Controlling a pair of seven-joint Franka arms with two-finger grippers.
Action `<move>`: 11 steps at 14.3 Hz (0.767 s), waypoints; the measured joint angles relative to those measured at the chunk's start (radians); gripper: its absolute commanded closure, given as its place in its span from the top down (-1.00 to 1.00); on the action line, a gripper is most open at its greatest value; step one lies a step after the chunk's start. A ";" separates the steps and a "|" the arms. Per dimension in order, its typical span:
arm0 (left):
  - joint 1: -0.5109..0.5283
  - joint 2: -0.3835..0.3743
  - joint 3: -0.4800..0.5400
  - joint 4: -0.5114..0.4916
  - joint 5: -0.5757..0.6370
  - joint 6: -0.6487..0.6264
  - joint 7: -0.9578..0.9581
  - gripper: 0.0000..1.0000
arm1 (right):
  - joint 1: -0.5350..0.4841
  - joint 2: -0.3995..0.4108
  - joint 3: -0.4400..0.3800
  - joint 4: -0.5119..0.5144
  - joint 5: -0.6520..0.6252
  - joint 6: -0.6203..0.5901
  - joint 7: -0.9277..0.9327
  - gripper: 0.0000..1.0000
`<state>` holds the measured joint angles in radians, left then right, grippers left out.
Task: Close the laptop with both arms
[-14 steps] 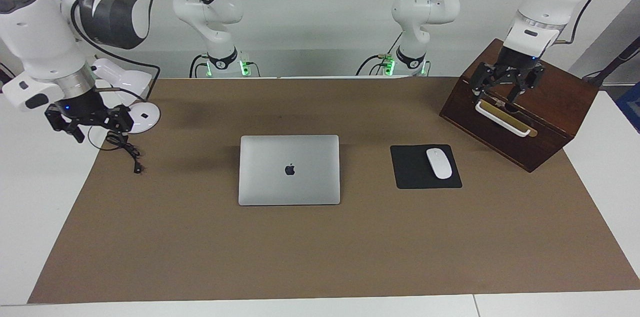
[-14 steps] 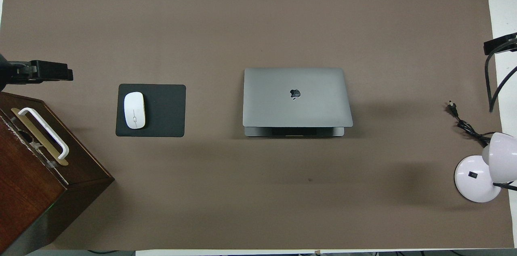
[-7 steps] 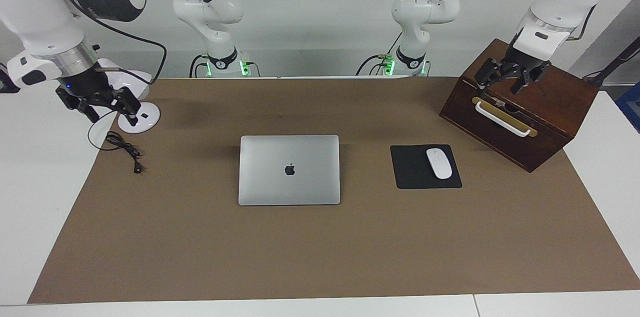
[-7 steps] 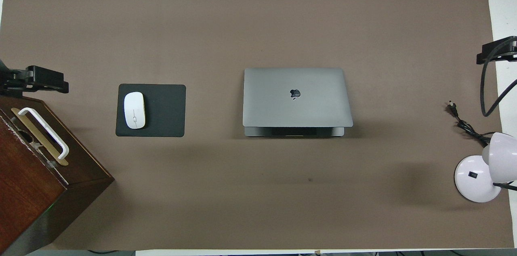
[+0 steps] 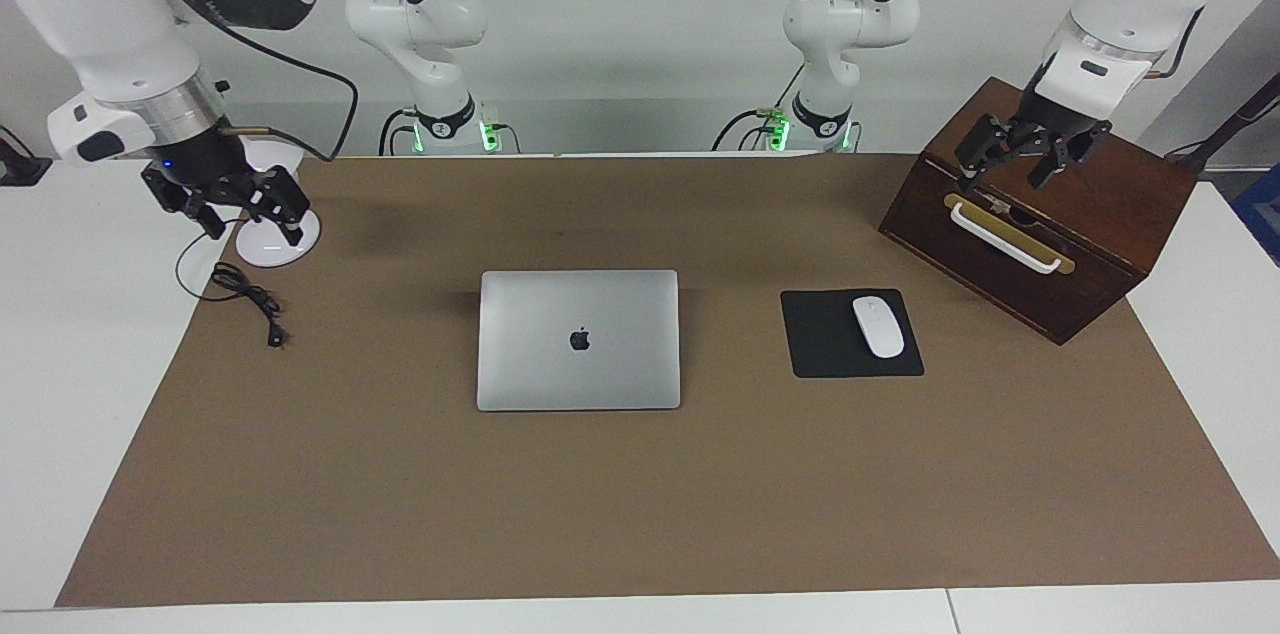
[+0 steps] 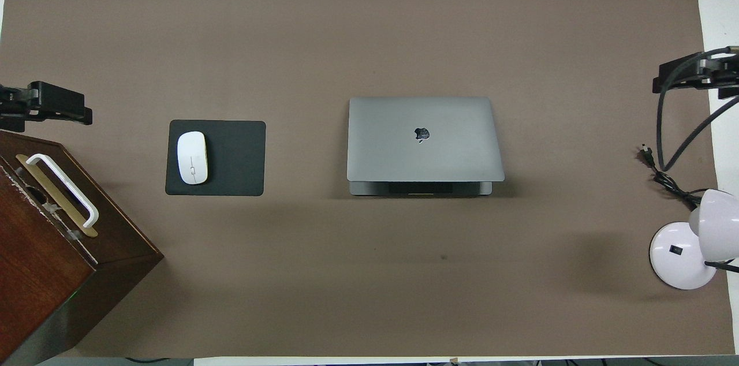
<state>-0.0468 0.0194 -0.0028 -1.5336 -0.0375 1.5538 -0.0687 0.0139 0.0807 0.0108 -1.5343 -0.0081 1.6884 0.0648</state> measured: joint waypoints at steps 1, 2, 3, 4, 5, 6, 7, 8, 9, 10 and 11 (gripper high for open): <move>0.000 0.000 0.000 -0.003 0.000 0.000 0.000 1.00 | 0.002 0.000 -0.001 0.000 -0.003 0.000 -0.009 1.00; 0.000 0.000 0.000 -0.004 0.000 0.000 0.000 1.00 | -0.002 0.000 -0.005 0.000 -0.003 0.000 -0.032 1.00; 0.000 0.000 0.000 -0.004 0.000 0.000 0.000 1.00 | -0.009 0.000 -0.009 0.000 -0.003 -0.001 -0.057 1.00; 0.000 0.000 0.000 -0.004 0.000 0.000 0.000 1.00 | -0.014 0.000 -0.014 0.000 -0.003 -0.002 -0.075 1.00; 0.000 0.000 0.000 -0.004 0.000 0.000 0.000 1.00 | -0.017 0.000 -0.016 0.000 -0.003 -0.004 -0.082 1.00; 0.000 0.000 0.000 -0.004 0.000 0.000 0.000 1.00 | -0.020 0.000 -0.017 0.000 -0.003 -0.006 -0.083 1.00; 0.000 0.000 0.000 -0.004 0.000 0.000 0.000 1.00 | -0.023 0.000 -0.018 0.000 -0.003 -0.009 -0.083 1.00; 0.000 0.000 0.000 -0.004 0.000 0.000 0.000 1.00 | -0.027 0.000 -0.019 0.000 -0.003 -0.016 -0.083 1.00; 0.000 0.000 0.000 -0.004 0.000 0.000 0.000 1.00 | -0.032 -0.001 -0.019 0.000 -0.003 -0.028 -0.083 1.00; 0.000 0.000 0.000 -0.004 0.000 0.000 0.000 1.00 | -0.034 -0.001 -0.019 0.000 -0.003 -0.042 -0.083 1.00; 0.000 0.000 0.000 -0.004 0.000 0.000 0.000 1.00 | -0.034 -0.002 -0.019 0.000 -0.003 -0.051 -0.083 1.00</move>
<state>-0.0468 0.0194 -0.0028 -1.5377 -0.0374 1.5541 -0.0689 -0.0205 0.0789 -0.0086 -1.5340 -0.0113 1.6374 -0.0187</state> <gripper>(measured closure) 0.000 0.000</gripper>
